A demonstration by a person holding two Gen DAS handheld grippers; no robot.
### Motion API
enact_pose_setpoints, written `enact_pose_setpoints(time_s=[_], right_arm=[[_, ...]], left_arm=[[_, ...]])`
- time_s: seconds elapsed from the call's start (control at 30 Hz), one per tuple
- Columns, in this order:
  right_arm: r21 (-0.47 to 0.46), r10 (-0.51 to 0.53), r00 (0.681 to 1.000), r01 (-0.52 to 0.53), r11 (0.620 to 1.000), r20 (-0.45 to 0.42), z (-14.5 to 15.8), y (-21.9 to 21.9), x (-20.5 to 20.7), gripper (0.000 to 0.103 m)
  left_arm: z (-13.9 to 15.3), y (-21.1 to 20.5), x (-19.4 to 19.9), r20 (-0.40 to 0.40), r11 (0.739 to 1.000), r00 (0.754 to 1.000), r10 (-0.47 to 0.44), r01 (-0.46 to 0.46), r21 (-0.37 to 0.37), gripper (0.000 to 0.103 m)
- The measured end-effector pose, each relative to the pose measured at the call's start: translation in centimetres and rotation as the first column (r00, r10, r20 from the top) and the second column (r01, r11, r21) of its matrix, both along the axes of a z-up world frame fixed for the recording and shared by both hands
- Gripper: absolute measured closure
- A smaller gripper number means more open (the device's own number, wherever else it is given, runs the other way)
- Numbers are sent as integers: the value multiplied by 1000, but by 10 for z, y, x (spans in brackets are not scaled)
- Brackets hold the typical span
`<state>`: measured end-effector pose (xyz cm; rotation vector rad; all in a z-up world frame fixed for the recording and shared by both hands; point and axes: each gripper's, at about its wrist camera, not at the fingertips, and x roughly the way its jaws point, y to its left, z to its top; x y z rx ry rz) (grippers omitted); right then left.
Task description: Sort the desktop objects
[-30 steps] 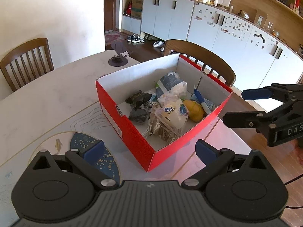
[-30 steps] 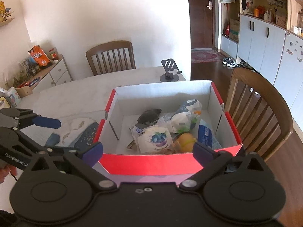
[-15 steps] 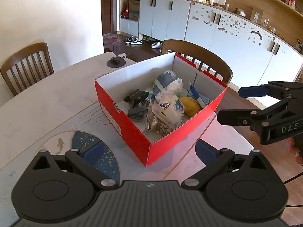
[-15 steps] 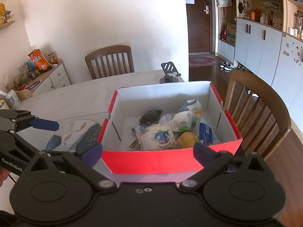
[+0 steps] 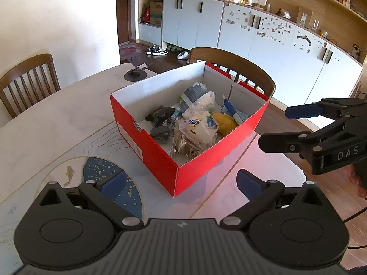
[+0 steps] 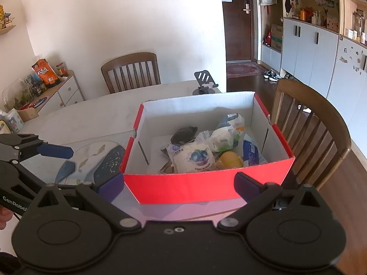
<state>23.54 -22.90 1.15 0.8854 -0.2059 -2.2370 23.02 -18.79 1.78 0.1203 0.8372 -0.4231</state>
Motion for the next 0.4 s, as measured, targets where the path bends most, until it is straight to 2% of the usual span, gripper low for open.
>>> enact_pose_setpoints(time_s=[0.4], right_arm=[[5, -10, 1000, 10, 1000, 21, -4, -2, 2, 1]], left_arm=[[-4, 0, -2, -7, 1000, 1000, -10, 10, 9, 0]])
